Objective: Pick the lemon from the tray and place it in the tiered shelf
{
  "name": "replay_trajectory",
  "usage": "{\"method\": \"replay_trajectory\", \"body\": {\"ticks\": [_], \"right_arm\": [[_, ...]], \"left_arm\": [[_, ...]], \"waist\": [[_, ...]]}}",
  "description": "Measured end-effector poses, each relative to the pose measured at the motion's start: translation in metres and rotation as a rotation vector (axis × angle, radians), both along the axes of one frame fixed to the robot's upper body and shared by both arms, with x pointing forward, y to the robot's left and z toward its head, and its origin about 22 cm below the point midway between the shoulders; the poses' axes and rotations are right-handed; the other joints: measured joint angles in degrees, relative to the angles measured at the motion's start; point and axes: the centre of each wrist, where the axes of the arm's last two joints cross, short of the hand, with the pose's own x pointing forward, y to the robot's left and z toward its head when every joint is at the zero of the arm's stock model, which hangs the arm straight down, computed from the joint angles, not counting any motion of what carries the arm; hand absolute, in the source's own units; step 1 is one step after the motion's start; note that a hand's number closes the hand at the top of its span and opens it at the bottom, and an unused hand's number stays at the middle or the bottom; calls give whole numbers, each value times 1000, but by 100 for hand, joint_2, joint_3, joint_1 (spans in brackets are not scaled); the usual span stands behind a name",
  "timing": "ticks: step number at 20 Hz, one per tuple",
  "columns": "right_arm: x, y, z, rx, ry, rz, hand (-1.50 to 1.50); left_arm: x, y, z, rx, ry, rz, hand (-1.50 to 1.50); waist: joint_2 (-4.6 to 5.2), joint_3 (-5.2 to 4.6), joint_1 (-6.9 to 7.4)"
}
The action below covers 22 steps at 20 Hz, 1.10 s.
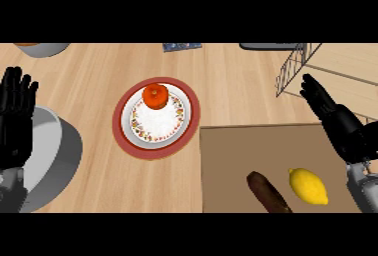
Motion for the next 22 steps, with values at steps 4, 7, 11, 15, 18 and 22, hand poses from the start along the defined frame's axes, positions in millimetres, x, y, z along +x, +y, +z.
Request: {"method": "replay_trajectory", "body": {"ticks": [4, 7, 11, 15, 18, 22], "right_arm": [[6, 16, 5, 86, 35, 79, 150], [5, 22, 7, 53, 77, 95, 150], [-8, 16, -9, -124, 80, -129, -150], [-39, 42, -11, -96, 112, -108, -150], [-55, 50, 5, -132, 125, -98, -150], [-66, 45, 28, -335, 143, -120, -150]], "left_arm": [[-6, 13, -19, 20, 133, -9, 0], [-18, 23, -42, 29, 280, -15, 0], [-25, 32, -47, 35, 338, -34, 0], [-27, 37, -51, 33, 351, -50, 0], [-27, 41, -52, 31, 356, -59, 0], [-29, 45, -52, 32, 357, -69, 0]], "waist": [[-117, -27, 23], [-152, -67, 0], [-222, -31, -93], [-259, 9, -116], [-271, 17, -119], [-288, 12, -126]]}}
